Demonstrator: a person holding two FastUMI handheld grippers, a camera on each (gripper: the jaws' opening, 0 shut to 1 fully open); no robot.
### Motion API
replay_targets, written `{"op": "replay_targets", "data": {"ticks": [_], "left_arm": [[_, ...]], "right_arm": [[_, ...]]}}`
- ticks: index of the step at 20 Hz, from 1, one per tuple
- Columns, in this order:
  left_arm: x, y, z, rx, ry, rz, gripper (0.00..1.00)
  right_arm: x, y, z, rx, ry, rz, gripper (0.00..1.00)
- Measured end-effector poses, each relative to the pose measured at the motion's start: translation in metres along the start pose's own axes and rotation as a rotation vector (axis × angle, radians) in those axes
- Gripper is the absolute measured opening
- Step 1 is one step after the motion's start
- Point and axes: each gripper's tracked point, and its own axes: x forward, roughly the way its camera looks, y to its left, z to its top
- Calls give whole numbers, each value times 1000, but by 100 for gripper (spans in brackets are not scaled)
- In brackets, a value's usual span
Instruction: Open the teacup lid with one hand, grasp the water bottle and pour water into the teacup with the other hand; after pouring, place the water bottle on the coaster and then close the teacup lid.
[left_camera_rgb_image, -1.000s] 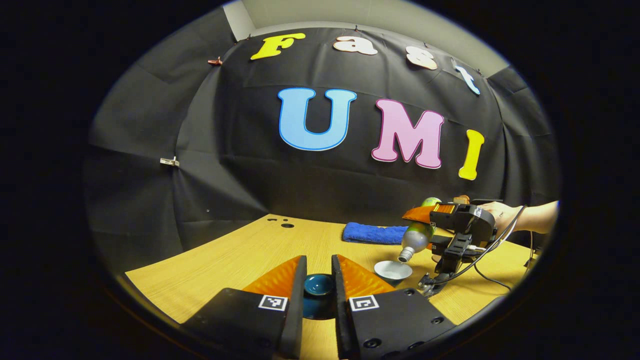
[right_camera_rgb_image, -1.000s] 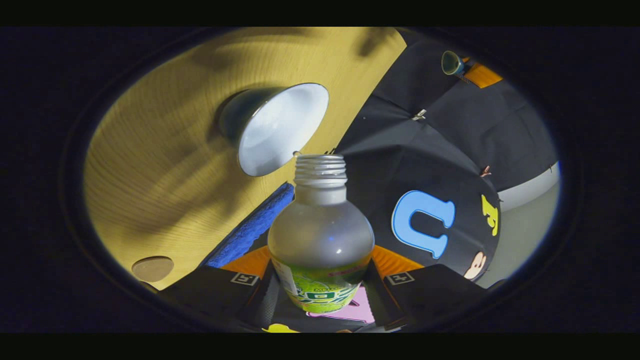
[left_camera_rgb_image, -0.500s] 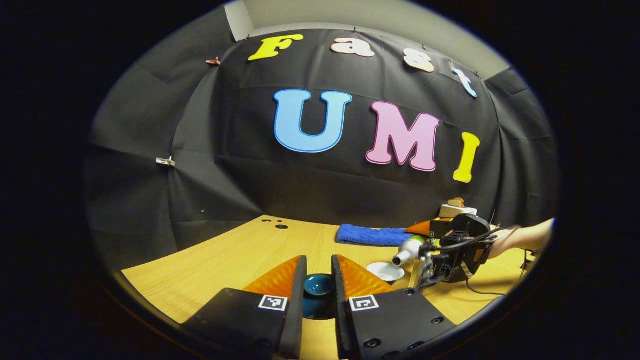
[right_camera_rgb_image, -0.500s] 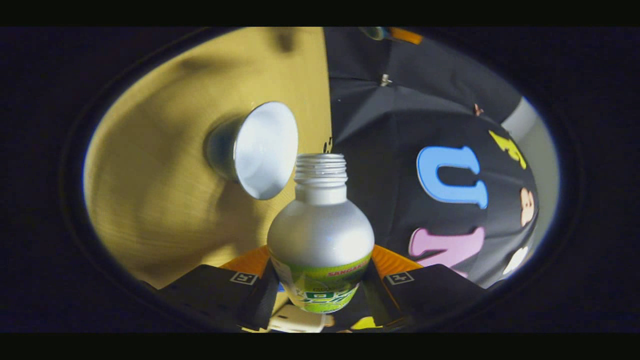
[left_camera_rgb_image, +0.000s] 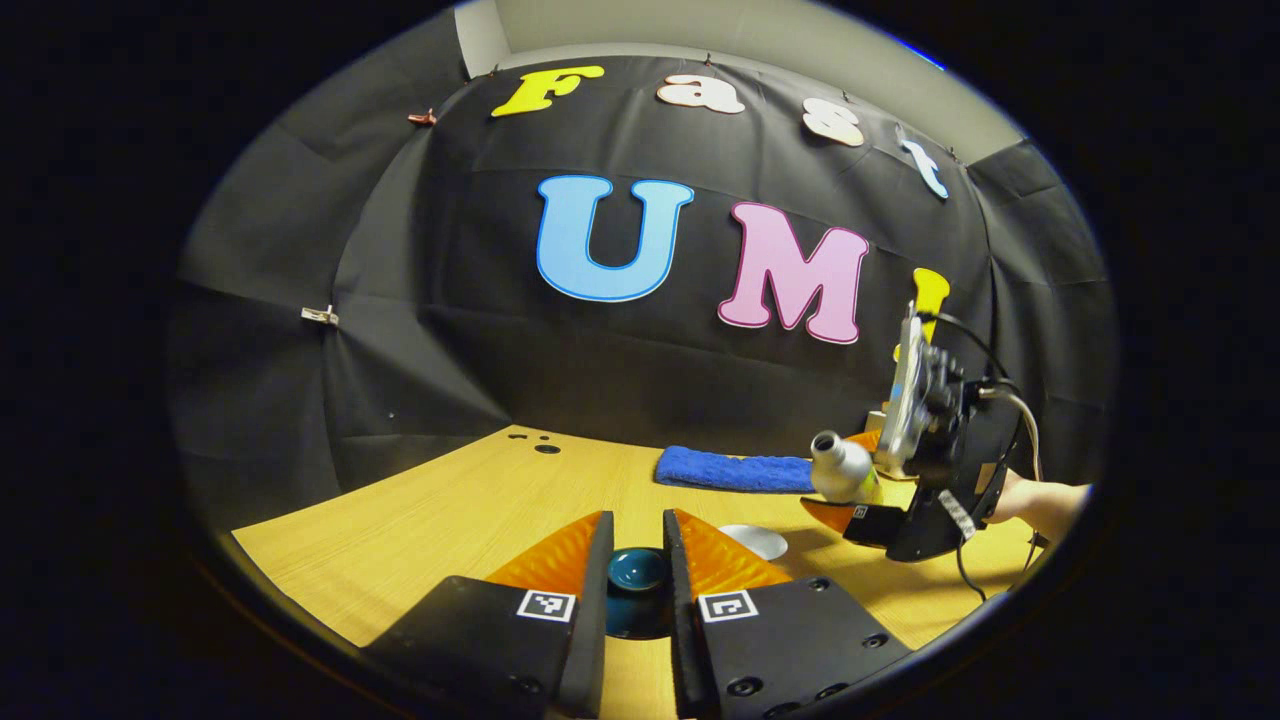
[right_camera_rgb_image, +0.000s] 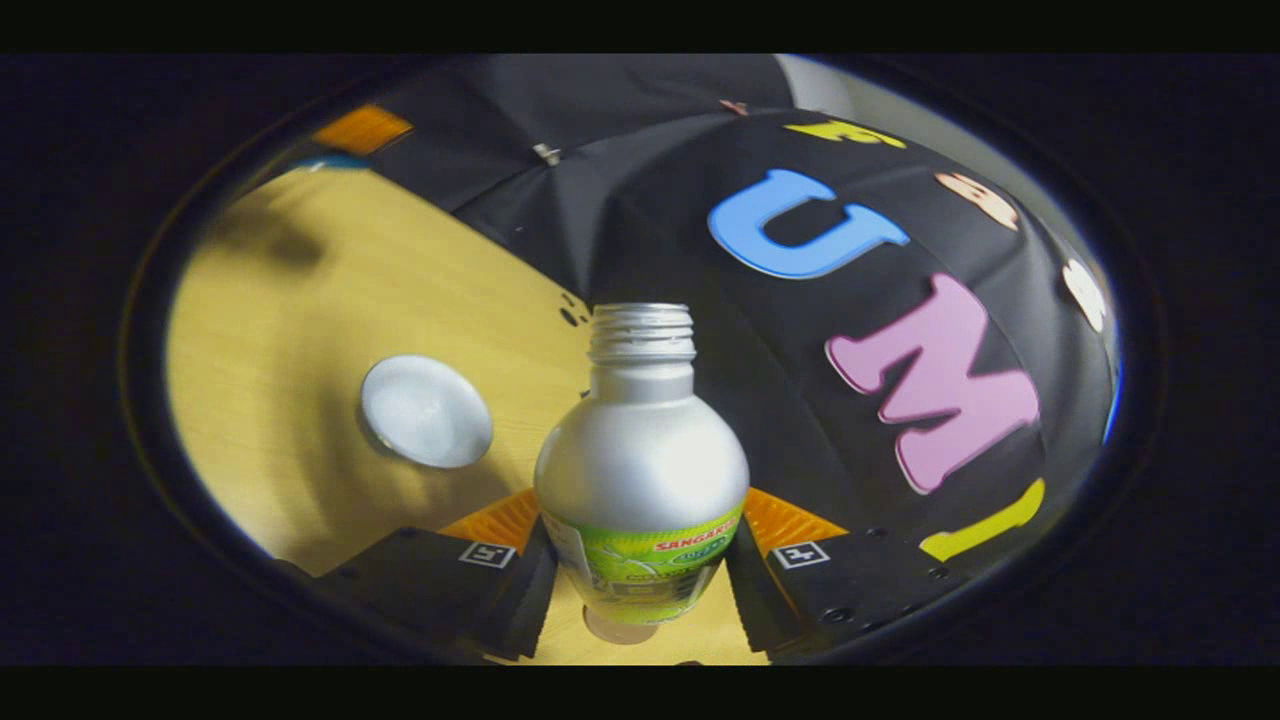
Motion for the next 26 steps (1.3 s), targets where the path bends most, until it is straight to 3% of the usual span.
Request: {"op": "replay_targets", "data": {"ticks": [5, 9, 12, 13, 17, 21, 26], "left_arm": [[9, -17, -8, -29, 23, -26, 31], [21, -34, -10, 4, 29, -53, 31], [31, -49, -11, 14, 30, -74, 31], [35, -54, -8, 11, 23, -82, 31], [60, -66, -6, 32, 15, -98, 31], [75, -75, -1, 54, 11, -107, 31], [77, -75, -5, 36, 11, -101, 31]], "right_arm": [[-27, -41, 0, 282, -18, -47, 77], [-40, -71, -2, 614, -60, -25, 77], [-42, -102, -11, 749, -97, -60, 74], [-42, -106, -10, 788, -118, -55, 77], [-28, -137, -32, 873, -122, -142, 77], [-6, -131, -69, 927, -85, -179, 77], [12, -106, -89, 956, -42, -140, 77]]}}
